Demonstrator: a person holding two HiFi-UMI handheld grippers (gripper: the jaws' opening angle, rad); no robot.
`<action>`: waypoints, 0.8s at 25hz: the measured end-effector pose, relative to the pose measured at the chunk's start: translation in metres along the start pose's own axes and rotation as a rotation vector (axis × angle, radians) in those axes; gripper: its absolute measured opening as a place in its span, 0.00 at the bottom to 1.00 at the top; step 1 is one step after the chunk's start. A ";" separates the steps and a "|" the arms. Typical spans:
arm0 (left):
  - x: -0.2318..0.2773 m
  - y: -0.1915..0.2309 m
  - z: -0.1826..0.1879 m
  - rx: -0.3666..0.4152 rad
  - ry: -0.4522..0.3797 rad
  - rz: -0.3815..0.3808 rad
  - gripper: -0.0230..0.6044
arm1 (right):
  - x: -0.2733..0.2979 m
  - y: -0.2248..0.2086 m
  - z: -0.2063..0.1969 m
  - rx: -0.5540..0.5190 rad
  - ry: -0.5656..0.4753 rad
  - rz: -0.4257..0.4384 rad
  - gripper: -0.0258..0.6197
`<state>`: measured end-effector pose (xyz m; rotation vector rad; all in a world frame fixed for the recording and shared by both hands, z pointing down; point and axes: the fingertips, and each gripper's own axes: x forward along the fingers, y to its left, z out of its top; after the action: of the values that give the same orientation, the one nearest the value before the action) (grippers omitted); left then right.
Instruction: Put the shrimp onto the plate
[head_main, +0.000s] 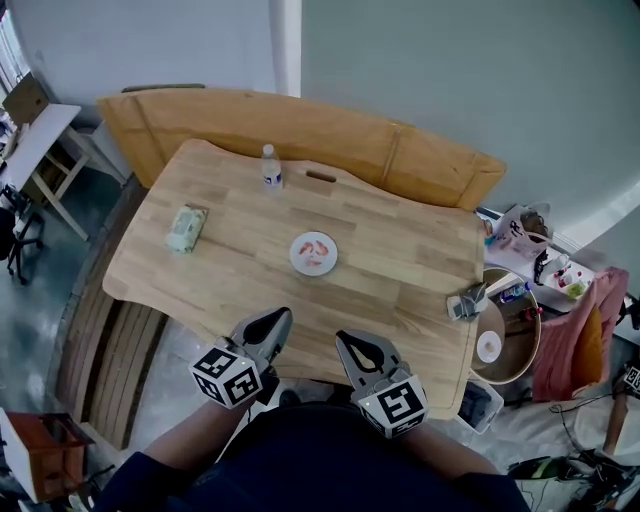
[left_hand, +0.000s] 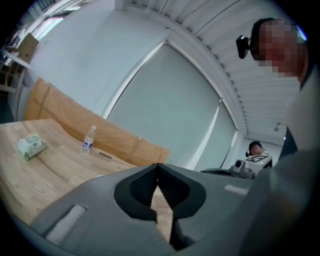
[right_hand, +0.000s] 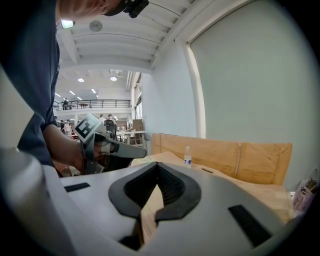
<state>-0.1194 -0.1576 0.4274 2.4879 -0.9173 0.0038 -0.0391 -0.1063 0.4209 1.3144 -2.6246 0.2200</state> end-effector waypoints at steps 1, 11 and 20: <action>-0.005 -0.007 0.004 0.030 -0.004 -0.009 0.05 | 0.000 0.003 0.001 0.000 -0.002 0.004 0.05; -0.029 -0.062 0.009 0.301 -0.019 -0.100 0.05 | -0.001 0.028 0.008 -0.003 -0.027 0.017 0.05; -0.030 -0.090 -0.010 0.333 -0.002 -0.166 0.05 | -0.010 0.036 0.006 -0.034 -0.038 0.032 0.05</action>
<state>-0.0860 -0.0761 0.3913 2.8655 -0.7579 0.1073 -0.0623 -0.0785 0.4110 1.2783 -2.6702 0.1556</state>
